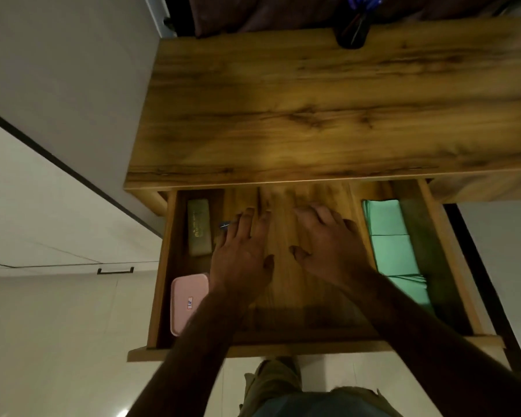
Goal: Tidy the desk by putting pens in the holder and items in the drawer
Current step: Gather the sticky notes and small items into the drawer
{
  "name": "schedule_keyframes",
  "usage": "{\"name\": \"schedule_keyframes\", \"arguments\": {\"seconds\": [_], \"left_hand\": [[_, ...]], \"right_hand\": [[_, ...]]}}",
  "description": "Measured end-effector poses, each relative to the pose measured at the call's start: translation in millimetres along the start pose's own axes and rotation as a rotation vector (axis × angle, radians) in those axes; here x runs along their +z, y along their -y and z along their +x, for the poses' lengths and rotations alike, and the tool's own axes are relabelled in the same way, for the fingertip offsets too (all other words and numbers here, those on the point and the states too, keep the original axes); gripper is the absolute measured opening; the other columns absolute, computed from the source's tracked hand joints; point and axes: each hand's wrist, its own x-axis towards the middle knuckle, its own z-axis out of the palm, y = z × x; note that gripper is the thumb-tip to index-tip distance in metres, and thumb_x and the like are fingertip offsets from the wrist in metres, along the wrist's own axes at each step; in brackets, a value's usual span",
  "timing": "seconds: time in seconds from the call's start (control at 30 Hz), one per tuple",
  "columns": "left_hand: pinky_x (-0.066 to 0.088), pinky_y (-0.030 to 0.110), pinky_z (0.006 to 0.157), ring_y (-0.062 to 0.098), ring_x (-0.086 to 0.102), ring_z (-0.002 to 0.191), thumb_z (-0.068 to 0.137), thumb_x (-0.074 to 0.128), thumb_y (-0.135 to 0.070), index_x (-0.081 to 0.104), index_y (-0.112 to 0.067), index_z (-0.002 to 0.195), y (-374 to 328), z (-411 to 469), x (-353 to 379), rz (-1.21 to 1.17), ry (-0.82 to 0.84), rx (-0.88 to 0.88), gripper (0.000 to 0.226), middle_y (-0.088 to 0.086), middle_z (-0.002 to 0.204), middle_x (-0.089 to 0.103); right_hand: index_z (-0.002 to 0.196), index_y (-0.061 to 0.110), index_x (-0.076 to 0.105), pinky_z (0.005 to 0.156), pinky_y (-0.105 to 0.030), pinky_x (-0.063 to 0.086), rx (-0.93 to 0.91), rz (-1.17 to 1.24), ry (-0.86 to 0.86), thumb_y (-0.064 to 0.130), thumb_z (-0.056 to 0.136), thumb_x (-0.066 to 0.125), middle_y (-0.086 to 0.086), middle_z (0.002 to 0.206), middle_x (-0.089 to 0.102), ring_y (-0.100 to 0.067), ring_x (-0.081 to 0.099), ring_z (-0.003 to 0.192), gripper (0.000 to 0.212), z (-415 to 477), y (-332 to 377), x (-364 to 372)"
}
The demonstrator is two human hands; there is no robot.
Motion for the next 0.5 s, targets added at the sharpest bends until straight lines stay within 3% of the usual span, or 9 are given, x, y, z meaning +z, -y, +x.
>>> {"name": "schedule_keyframes", "arguments": {"seconds": [0.3, 0.5], "left_hand": [[0.031, 0.048, 0.116, 0.029, 0.020, 0.149, 0.090, 0.056, -0.051, 0.018, -0.028, 0.154, -100, -44, 6, 0.062, -0.041, 0.102, 0.079, 0.005, 0.162, 0.019], [0.034, 0.044, 0.113, 0.028, 0.031, 0.144, 0.084, 0.057, -0.050, 0.025, -0.027, 0.152, -196, -77, 23, 0.138, -0.046, 0.306, 0.078, 0.005, 0.158, 0.029]], "right_hand": [[0.152, 0.036, 0.026, 0.113, -0.049, 0.033, 0.010, 0.056, -0.075, 0.054, 0.081, 0.064, 0.006, 0.161, 0.025, -0.022, 0.031, 0.146, 0.082, -101, -65, -26], [0.152, 0.038, 0.028, 0.111, -0.049, 0.035, 0.186, 0.128, -0.164, 0.057, 0.082, 0.061, 0.005, 0.160, 0.027, -0.021, 0.034, 0.144, 0.080, -193, -127, -36]]}}
